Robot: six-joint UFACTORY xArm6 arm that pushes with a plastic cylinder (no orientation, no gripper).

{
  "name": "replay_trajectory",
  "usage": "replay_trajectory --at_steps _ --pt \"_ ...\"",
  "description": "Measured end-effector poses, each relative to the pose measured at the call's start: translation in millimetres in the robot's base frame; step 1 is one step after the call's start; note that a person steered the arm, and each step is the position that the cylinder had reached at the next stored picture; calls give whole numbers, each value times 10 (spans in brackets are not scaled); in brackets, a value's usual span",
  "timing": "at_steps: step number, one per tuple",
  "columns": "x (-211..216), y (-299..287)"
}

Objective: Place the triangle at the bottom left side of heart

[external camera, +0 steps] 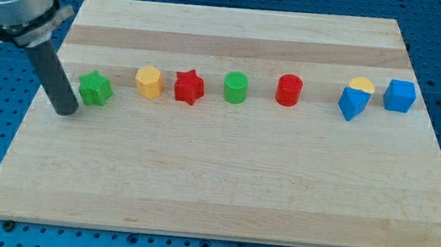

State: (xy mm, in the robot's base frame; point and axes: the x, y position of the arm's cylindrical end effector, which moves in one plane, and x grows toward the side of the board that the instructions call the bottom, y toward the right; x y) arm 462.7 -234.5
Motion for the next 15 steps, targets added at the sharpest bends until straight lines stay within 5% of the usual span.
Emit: replay_trajectory --at_steps 3,8,9,15 --pt "-325 231" --pt "-191 4511" --pt "-182 4935" --pt "-434 4272"
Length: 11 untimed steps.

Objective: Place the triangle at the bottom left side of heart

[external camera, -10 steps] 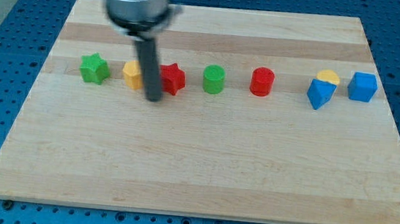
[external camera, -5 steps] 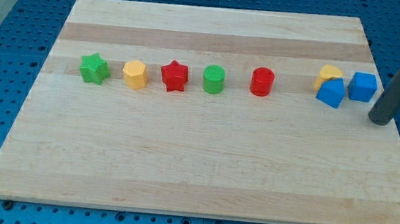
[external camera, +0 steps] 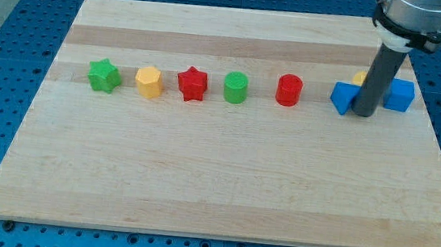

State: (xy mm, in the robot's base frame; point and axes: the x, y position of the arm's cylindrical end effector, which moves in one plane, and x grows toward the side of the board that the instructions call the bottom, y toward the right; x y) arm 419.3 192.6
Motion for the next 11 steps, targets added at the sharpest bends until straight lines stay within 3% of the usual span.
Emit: replay_trajectory --at_steps 7,8,9,10,11 --pt "134 -158" --pt "381 444" --pt "435 1434" --pt "413 1517" --pt "134 1524"
